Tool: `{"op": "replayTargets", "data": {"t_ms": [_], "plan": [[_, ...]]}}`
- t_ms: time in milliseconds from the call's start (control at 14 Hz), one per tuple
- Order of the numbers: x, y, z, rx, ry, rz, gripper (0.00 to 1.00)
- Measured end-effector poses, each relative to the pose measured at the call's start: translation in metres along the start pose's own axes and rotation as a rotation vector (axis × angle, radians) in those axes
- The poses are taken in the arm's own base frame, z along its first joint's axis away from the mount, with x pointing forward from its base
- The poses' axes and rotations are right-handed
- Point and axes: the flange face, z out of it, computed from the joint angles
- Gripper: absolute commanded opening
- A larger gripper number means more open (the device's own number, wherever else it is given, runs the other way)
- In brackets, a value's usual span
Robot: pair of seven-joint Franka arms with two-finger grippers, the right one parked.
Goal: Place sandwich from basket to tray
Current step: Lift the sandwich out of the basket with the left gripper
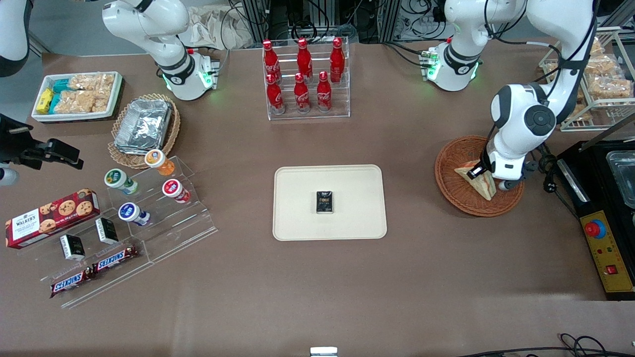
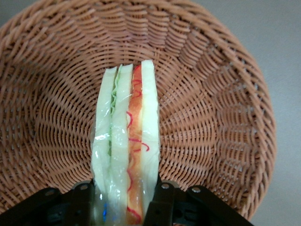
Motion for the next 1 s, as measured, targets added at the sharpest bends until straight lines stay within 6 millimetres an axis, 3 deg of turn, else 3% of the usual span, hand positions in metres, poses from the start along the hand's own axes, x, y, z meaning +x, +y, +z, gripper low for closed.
{"op": "replayTargets", "data": {"t_ms": [214,429,714,857,1000], "plan": [[0.006,0.003,-0.026,0.043,0.025,0.049,0.0],[0.016,0.005,-0.077,0.085,0.033,0.12,0.0],[0.036,0.017,-0.17,0.152,-0.016,0.204,0.0],[0.037,0.038,-0.225,0.166,-0.018,0.252,0.0],[0.025,0.066,-0.267,0.172,-0.011,0.313,0.0]]}}
